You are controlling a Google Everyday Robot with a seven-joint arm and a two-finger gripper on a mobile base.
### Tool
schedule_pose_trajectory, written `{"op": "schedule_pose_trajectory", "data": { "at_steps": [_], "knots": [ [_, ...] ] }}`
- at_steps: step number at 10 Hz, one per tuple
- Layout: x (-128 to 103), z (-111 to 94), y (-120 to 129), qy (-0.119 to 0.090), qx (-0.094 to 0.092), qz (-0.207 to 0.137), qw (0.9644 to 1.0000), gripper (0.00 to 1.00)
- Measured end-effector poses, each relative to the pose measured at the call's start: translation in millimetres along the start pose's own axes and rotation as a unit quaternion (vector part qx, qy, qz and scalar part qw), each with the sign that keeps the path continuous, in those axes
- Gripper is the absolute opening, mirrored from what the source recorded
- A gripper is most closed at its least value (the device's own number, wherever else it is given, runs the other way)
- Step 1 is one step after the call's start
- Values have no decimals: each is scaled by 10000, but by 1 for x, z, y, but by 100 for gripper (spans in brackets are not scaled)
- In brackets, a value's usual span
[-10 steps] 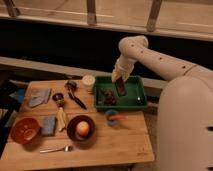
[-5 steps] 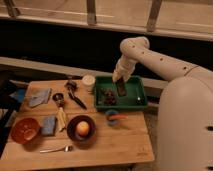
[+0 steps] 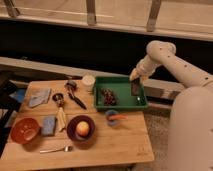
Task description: Wipe tray with eraser
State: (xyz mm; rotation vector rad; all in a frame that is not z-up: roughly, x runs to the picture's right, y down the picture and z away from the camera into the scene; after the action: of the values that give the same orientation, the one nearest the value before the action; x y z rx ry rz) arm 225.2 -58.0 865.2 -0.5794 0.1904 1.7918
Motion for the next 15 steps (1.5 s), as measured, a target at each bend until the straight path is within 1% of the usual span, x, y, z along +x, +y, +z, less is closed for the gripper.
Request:
{"op": "schedule_pose_trajectory", "data": {
  "at_steps": [2, 3, 4, 5, 7, 9, 11, 12, 13, 14, 15],
  "knots": [
    [0, 15, -11, 4, -183, 187, 9997, 0],
    [1, 19, -10, -7, -247, 216, 9995, 0],
    [1, 23, -5, -7, -304, 207, 9993, 0],
    [0, 29, 7, -2, -375, 166, 9992, 0],
    [1, 49, 34, 71, -438, 50, 9990, 0],
    [6, 71, 33, 145, -388, 61, 9991, 0],
    [14, 94, 29, 305, -302, 80, 9990, 0],
    [17, 99, 33, 364, -263, 67, 9990, 0],
    [20, 101, 31, 408, -193, 95, 9989, 0],
    [20, 98, 27, 390, -121, 128, 9991, 0],
    [16, 93, 24, 329, -15, 127, 9994, 0]
  ]
}}
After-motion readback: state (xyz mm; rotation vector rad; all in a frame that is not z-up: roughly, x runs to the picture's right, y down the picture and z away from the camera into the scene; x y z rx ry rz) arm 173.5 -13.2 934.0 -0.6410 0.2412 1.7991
